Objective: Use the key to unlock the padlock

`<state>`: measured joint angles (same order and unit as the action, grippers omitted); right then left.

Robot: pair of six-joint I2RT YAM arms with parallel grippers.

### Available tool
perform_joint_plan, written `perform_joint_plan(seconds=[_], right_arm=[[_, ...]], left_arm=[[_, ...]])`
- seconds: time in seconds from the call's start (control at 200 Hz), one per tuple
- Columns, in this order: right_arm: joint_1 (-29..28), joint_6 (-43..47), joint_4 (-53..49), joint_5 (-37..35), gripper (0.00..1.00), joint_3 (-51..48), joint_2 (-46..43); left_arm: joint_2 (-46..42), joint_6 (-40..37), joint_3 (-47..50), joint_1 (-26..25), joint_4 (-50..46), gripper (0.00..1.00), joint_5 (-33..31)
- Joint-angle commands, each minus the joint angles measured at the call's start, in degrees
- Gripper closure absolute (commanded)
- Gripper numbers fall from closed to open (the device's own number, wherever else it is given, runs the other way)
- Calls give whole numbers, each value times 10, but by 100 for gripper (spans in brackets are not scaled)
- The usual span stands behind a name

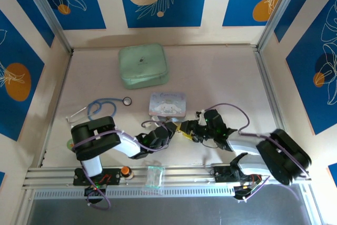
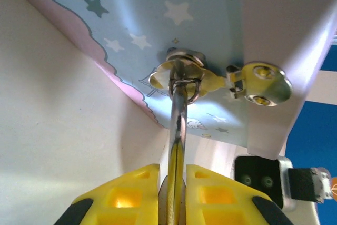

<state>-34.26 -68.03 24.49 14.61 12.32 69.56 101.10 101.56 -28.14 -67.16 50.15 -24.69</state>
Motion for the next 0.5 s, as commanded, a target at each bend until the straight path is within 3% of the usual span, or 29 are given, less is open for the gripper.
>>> perform_joint_plan(seconds=[0.0,0.09,0.195,0.255,0.27,0.285,0.295,0.305,0.435,0.495], right_arm=[[2,77,-150,-56,47,-6,-67],[1,160,-239,-85,47,11,-134],[-28,281,-356,-172,49,49,-209],[-51,283,-353,-225,47,38,-253],[-58,291,-334,-223,37,29,-264],[-65,301,-313,-221,21,20,-275],[-69,308,-300,-218,5,13,-281],[-73,316,-288,-216,1,8,-288],[-129,395,-295,-304,1,13,-323],[-141,415,-280,-313,1,12,-321]], left_arm=[[17,9,9,-10,-17,100,33],[23,8,7,-10,-12,100,35],[21,2,4,-10,-16,100,36],[17,-7,2,-10,-23,100,38],[16,-11,2,-10,-26,100,39],[16,-13,2,-10,-28,100,40],[16,-14,2,-10,-29,100,41],[15,-15,3,-9,-30,100,41],[8,-21,11,-7,-41,100,47],[1,-28,9,-3,-55,100,60]])
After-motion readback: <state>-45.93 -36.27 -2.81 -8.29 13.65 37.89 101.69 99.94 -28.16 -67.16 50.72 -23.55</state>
